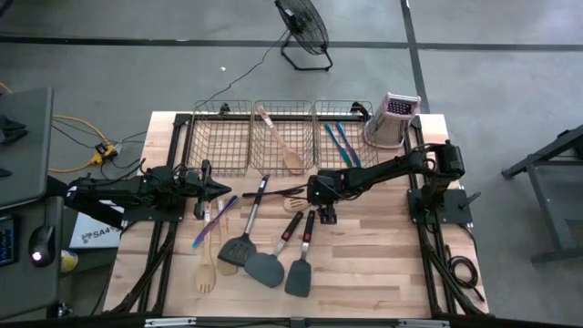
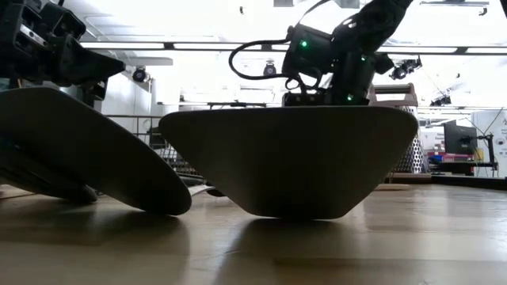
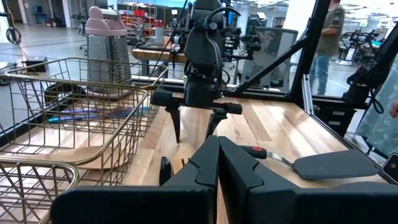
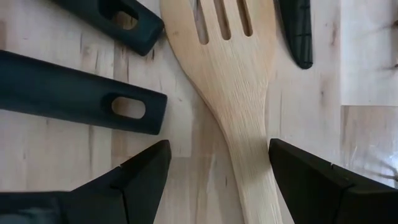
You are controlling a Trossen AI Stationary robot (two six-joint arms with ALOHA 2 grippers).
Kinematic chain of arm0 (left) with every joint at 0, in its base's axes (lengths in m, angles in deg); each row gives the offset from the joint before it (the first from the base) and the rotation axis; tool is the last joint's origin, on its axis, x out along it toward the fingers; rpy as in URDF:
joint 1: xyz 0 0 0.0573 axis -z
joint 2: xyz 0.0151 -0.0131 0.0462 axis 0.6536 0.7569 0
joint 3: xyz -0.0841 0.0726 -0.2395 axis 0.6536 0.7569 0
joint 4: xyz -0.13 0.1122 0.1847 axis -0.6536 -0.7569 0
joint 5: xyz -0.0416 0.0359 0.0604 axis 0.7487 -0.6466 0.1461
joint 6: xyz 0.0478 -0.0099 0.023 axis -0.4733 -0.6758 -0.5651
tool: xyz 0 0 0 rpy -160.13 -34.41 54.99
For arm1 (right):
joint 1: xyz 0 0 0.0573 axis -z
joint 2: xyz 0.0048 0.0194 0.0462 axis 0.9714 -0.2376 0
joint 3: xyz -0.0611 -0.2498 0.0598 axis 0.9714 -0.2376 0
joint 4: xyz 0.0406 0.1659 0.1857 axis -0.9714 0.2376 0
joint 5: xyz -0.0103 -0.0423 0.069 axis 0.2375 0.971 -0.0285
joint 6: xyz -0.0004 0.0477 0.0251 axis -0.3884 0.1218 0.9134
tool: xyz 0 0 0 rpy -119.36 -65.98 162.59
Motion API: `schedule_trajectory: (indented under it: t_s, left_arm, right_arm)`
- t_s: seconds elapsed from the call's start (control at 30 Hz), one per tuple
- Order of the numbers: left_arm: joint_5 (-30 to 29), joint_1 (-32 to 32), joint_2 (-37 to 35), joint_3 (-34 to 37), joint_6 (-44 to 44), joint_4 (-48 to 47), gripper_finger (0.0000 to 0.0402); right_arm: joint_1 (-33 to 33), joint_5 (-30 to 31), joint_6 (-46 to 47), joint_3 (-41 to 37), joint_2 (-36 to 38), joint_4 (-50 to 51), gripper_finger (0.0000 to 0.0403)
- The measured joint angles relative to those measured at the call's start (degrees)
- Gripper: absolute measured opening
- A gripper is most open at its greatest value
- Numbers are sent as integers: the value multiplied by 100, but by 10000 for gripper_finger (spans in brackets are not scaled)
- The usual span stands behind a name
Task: Pick & Place Kitchen Items
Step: Put the brown serving spoon into the middle wire basket
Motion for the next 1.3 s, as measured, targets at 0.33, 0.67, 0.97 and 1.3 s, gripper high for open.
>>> schedule_trajectory:
  t_s: [0.33,0.67,0.97,1.3]
  left_arm:
    - [1,0,0,0,-1,0,3]
    - [1,-1,0,0,-1,0,3]
    - [1,-1,0,-1,-2,0,3]
    - [1,0,0,0,-2,0,3]
  right_arm:
    - [-96,-546,182,0,-1,104,272]
    - [-220,-245,698,4,1,363,258]
    - [-235,-192,944,4,7,663,196]
    - [-387,-85,1239,0,7,732,128]
